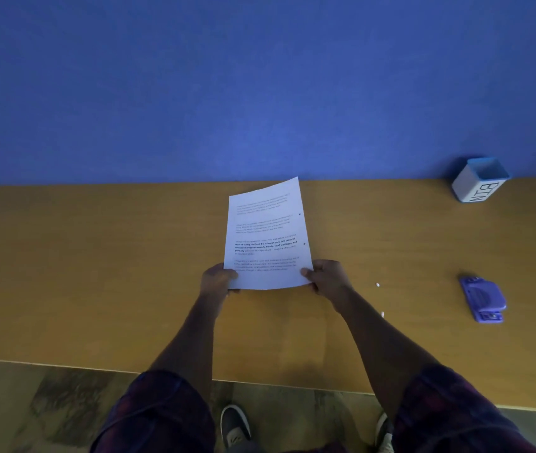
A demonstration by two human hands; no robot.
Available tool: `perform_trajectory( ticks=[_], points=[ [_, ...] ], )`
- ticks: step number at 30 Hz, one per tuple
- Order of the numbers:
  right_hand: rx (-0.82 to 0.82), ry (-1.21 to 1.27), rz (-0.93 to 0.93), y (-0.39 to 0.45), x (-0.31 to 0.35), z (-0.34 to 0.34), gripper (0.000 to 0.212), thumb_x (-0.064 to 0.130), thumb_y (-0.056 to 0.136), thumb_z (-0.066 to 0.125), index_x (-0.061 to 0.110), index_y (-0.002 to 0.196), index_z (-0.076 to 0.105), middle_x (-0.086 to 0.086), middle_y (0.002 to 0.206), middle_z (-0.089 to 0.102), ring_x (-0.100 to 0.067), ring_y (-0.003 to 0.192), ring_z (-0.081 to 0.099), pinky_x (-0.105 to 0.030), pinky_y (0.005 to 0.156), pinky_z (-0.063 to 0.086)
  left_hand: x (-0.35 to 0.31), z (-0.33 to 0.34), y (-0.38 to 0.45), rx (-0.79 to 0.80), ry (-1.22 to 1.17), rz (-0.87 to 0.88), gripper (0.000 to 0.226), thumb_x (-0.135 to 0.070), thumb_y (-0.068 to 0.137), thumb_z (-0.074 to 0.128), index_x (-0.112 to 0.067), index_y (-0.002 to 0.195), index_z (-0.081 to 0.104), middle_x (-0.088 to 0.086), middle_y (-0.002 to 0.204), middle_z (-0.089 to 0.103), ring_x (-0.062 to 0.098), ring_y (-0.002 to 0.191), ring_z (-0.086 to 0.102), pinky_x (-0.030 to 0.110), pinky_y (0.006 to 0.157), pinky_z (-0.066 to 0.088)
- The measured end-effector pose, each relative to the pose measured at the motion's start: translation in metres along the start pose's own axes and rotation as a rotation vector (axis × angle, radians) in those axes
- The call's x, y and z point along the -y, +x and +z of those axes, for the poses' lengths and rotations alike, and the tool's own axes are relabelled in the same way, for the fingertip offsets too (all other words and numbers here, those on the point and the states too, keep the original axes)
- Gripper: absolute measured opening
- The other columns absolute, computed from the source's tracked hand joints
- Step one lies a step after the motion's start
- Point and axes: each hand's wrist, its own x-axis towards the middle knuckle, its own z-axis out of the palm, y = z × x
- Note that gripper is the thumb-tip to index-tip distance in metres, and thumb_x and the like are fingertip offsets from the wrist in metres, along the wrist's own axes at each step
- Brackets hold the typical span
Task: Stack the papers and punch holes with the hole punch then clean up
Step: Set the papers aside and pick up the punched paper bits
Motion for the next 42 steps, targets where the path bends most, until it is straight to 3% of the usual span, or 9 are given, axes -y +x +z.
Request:
perform_trajectory(
  ticks=[4, 7, 11, 16, 22, 27, 34, 39, 42],
  points=[
    [0.016, -0.079, -0.005, 0.013, 0.016, 0.011, 0.013, 0.006, 0.095, 0.057, 0.010, 0.101, 0.068, -0.003, 0.070, 0.065, -0.005, 0.042, 0.056, -0.021, 0.043, 0.043, -0.002, -0.005, 0.007, -0.027, 0.069, 0.037, 0.020, 0.004, 0.085, 0.055, -0.005, 0.084, 0.072, 0.009, 0.051, 0.058, 0.014, 0.037, 0.047, 0.018, 0.037, 0.032],
    [0.020, -0.092, 0.014, 0.021, 0.024, 0.018, 0.020, 0.000, 0.092, 0.053, 0.008, 0.107, 0.066, -0.006, 0.078, 0.068, -0.006, 0.046, 0.060, -0.019, 0.043, 0.045, -0.005, -0.006, 0.015, -0.070, 0.082, 0.049, 0.019, 0.000, 0.087, 0.054, -0.007, 0.088, 0.072, 0.012, 0.067, 0.065, 0.021, 0.049, 0.052, 0.022, 0.045, 0.039],
    [-0.021, -0.042, 0.031, 0.031, 0.029, 0.028, 0.022, -0.004, 0.089, 0.053, 0.008, 0.104, 0.064, -0.013, 0.083, 0.072, -0.019, 0.059, 0.065, -0.029, 0.055, 0.053, -0.005, -0.005, 0.028, -0.131, 0.092, 0.048, 0.017, -0.007, 0.089, 0.057, -0.007, 0.095, 0.073, 0.010, 0.069, 0.069, 0.019, 0.050, 0.058, 0.022, 0.044, 0.044],
    [-0.062, -0.004, 0.085, 0.043, 0.028, 0.037, 0.021, -0.003, 0.091, 0.055, 0.004, 0.108, 0.063, -0.015, 0.098, 0.073, -0.018, 0.066, 0.071, -0.027, 0.053, 0.056, -0.003, 0.000, 0.036, -0.243, 0.072, 0.008, 0.009, -0.018, 0.092, 0.062, -0.014, 0.093, 0.070, 0.002, 0.065, 0.073, 0.007, 0.049, 0.067, 0.016, 0.037, 0.040],
    [-0.117, 0.012, 0.122, 0.055, 0.021, 0.048, 0.020, -0.004, 0.088, 0.057, 0.001, 0.105, 0.064, -0.012, 0.094, 0.073, -0.021, 0.067, 0.072, -0.036, 0.066, 0.064, -0.007, 0.003, 0.042, -0.326, 0.012, -0.053, 0.025, -0.009, 0.086, 0.050, -0.013, 0.096, 0.073, 0.004, 0.068, 0.076, 0.021, 0.074, 0.076, 0.015, 0.033, 0.038],
    [-0.148, 0.017, 0.090, 0.059, 0.014, 0.052, 0.015, -0.002, 0.088, 0.060, 0.001, 0.102, 0.065, -0.010, 0.088, 0.073, -0.025, 0.072, 0.074, -0.045, 0.075, 0.064, -0.007, 0.002, 0.047, -0.341, 0.025, -0.073, 0.027, -0.009, 0.082, 0.050, -0.016, 0.089, 0.074, -0.001, 0.062, 0.075, 0.015, 0.068, 0.072, 0.021, 0.051, 0.039],
    [-0.238, 0.028, 0.043, 0.064, 0.014, 0.054, 0.013, -0.001, 0.090, 0.061, 0.011, 0.093, 0.064, -0.011, 0.094, 0.074, -0.027, 0.079, 0.076, -0.048, 0.080, 0.062, -0.009, 0.003, 0.057, -0.329, 0.052, -0.089, 0.026, -0.007, 0.078, 0.050, -0.021, 0.074, 0.071, 0.000, 0.071, 0.078, 0.021, 0.080, 0.075, 0.037, 0.078, 0.060],
    [-0.242, 0.018, 0.054, 0.065, 0.012, 0.054, 0.014, -0.001, 0.088, 0.061, 0.012, 0.093, 0.065, -0.010, 0.092, 0.074, -0.023, 0.078, 0.076, -0.046, 0.079, 0.063, -0.008, 0.004, 0.060, -0.351, 0.074, -0.060, 0.030, -0.004, 0.080, 0.051, -0.015, 0.079, 0.078, -0.001, 0.074, 0.078, 0.019, 0.066, 0.069, 0.020, 0.047, 0.047],
    [-0.230, 0.014, 0.060, 0.063, 0.009, 0.055, 0.014, -0.002, 0.087, 0.062, 0.008, 0.096, 0.067, -0.011, 0.092, 0.075, -0.024, 0.079, 0.076, -0.046, 0.079, 0.063, -0.006, 0.003, 0.059, -0.363, 0.112, -0.037, 0.027, -0.002, 0.082, 0.053, -0.011, 0.080, 0.078, 0.002, 0.078, 0.078, 0.016, 0.062, 0.064, 0.018, 0.049, 0.038]
  ],
)
